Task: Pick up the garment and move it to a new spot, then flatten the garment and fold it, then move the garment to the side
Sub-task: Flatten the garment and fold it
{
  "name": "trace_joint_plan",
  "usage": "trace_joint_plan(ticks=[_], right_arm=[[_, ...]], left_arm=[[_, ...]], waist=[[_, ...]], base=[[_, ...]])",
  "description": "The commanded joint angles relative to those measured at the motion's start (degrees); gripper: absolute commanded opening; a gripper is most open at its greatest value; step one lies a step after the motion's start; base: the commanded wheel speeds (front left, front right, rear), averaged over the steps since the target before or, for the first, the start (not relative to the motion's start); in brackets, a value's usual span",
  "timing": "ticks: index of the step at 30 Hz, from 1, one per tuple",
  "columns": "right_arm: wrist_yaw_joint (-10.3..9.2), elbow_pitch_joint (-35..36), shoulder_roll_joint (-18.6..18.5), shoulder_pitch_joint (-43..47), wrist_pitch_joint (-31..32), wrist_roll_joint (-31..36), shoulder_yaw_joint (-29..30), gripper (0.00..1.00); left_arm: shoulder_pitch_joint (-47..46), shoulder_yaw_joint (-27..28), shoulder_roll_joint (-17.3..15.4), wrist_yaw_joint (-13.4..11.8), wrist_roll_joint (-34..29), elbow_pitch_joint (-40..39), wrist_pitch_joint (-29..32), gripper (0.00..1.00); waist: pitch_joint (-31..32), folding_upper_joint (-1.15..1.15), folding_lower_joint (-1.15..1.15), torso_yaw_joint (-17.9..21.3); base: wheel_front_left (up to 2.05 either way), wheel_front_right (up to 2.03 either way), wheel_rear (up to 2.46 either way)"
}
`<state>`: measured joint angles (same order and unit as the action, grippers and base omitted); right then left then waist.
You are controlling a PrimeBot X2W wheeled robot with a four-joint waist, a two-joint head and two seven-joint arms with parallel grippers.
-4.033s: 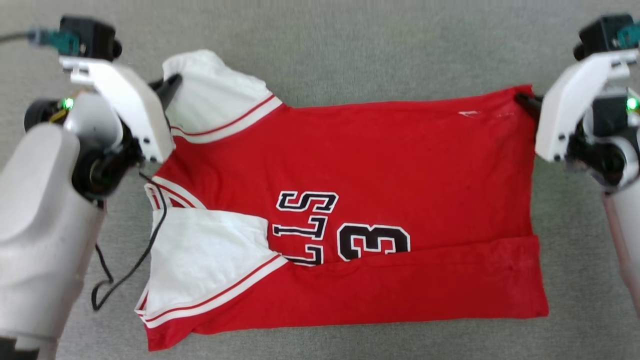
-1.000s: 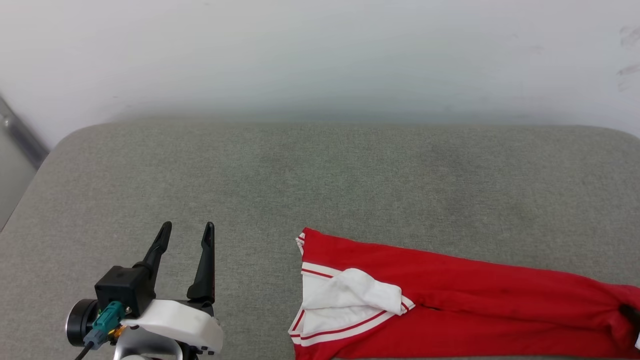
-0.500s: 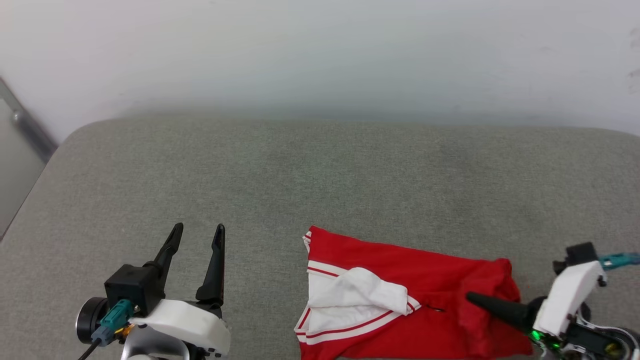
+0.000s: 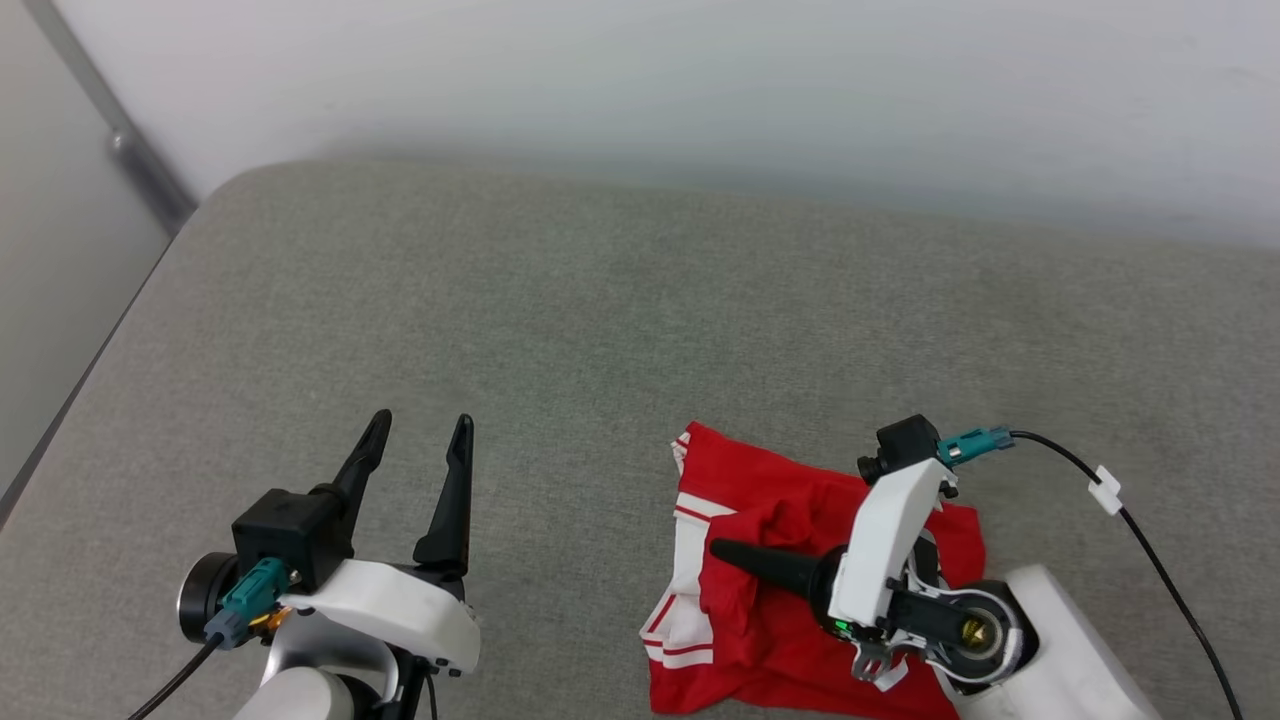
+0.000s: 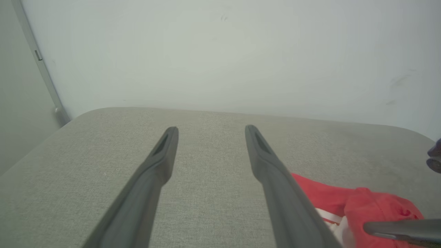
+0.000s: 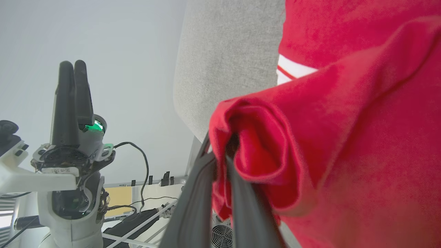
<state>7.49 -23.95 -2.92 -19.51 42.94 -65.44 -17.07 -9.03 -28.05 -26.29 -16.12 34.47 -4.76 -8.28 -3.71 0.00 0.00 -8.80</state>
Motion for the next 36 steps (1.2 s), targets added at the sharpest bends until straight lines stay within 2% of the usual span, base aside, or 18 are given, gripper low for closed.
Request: trace_joint_plan(ticks=[1,2,3,9,13,15,18,22,26,31,36], right_arm=[[0.00,-2.16,0.06,-1.62,-2.22,1.59,-1.32,0.47],[0.00,-3.57,0.09,-2.36,-3.69,2.90,-2.31,0.95],[0.00,-4.78,0.08,-3.16,-5.09,3.93,-3.12,1.00],[0.00,-6.07,-0.96,-5.97,-10.22,6.52,-9.62,1.00],[0.00,-2.31,-5.13,-7.92,-13.86,10.88,-15.32,1.00],[-0.01,-1.24,-8.80,-8.84,-16.61,16.40,-18.01,1.00],[0.00,-0.58,-12.07,-9.02,-21.42,23.36,-17.97,1.00],[-0.01,-0.99,-15.45,-6.10,-27.01,32.33,-12.30,1.00],[-0.01,1.14,-17.06,-1.47,-33.09,39.95,-1.12,1.00],[0.00,8.94,-14.01,6.25,-40.55,46.45,12.89,1.00],[-0.01,18.51,-10.33,13.20,-44.20,48.70,18.80,1.00]], left_arm=[[-0.85,-0.06,0.41,0.29,0.13,0.43,-0.48,1.00],[-0.83,-0.14,0.55,0.27,0.15,0.61,-0.57,1.00],[-0.82,-0.12,0.66,0.22,0.23,0.82,-0.72,1.00],[-0.47,0.13,1.02,0.01,0.57,1.81,-1.53,1.00],[-0.18,-0.09,0.97,-0.59,0.27,1.83,-1.38,1.00],[0.39,0.15,0.83,-0.91,0.52,1.84,-1.42,1.00],[0.98,0.51,0.69,-1.49,0.57,1.64,-1.90,1.00],[2.19,0.91,0.48,-2.24,0.91,1.43,-2.08,1.00],[3.53,1.56,0.31,-2.82,1.36,1.54,-2.58,1.00],[5.33,2.50,-0.10,-3.56,1.70,1.95,-3.40,1.00],[6.39,3.34,-0.15,-4.10,1.61,2.41,-4.28,1.00]], waist=[[-1.07,0.00,0.00,-1.12],[-1.28,0.00,0.00,-1.31],[-1.39,0.00,0.00,-1.41],[-1.48,0.00,0.00,-0.78],[-0.53,0.00,0.00,0.56],[0.21,0.00,0.00,1.52],[1.29,0.00,0.00,2.98],[2.52,0.00,0.00,4.70],[3.27,0.00,0.00,6.12],[3.60,0.00,0.00,7.61],[4.01,0.00,0.00,8.33]], base=[[0.00,0.00,0.00],[0.00,0.00,0.00],[0.00,0.00,0.00],[0.00,0.00,0.00],[0.00,0.00,0.00],[0.00,0.00,0.00],[0.00,0.00,0.00],[0.00,0.00,0.00],[0.00,0.00,0.00],[0.00,0.00,0.00],[0.00,0.00,0.00]])
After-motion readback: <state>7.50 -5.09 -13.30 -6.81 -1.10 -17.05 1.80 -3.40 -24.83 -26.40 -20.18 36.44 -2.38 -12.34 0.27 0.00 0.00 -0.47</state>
